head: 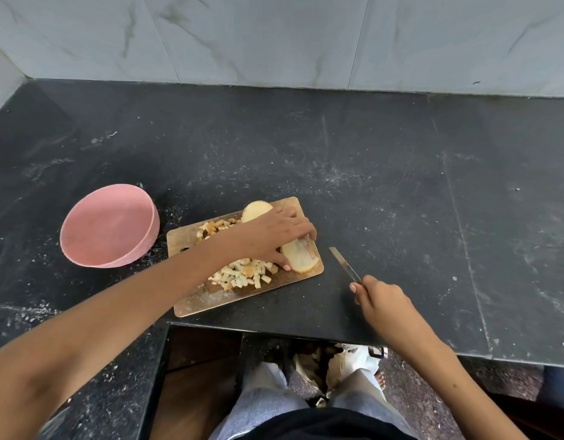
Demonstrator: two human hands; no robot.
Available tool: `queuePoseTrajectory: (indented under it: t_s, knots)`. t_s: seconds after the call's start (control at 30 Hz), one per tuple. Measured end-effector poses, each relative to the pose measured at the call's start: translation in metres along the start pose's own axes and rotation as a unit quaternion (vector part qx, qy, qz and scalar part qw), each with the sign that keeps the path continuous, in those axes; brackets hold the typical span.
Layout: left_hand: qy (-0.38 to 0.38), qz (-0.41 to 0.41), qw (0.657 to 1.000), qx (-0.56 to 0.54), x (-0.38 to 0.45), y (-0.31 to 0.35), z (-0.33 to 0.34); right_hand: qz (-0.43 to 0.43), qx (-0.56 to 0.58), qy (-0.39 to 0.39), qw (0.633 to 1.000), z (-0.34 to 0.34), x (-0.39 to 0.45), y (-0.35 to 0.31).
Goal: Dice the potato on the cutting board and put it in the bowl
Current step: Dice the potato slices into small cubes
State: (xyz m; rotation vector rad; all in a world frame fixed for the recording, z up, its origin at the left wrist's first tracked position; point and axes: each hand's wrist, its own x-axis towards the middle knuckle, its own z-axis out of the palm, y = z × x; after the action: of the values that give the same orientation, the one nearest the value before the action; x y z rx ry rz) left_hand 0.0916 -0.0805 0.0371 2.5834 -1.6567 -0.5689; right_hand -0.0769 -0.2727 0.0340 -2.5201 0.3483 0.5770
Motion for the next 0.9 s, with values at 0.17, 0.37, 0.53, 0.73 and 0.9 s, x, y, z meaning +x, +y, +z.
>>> queuePoseTrajectory:
  t_s: [0.17, 0.37, 0.53, 0.73, 0.9]
  knots:
    - [0.002, -0.009, 1.000, 0.021, -0.002, 0.002, 0.000, -0.009, 0.078, 0.052, 0.996, 0.005, -0.001, -0.019]
    - [0.040, -0.036, 0.999, 0.001, -0.007, 0.008, 0.002, -0.030, 0.209, 0.111, 0.971, 0.024, 0.023, -0.048]
    - [0.053, -0.099, 0.993, 0.031, -0.013, 0.020, 0.006, -0.051, 0.208, 0.165, 0.963, 0.034, 0.034, -0.055]
    - [0.078, -0.215, 0.973, 0.043, -0.015, 0.038, 0.013, -0.070, 0.185, 0.176, 0.964, 0.028, 0.049, -0.052]
    - [0.114, -0.293, 0.948, 0.040, -0.011, 0.053, 0.022, -0.089, 0.154, 0.158, 0.971, 0.019, 0.065, -0.055]
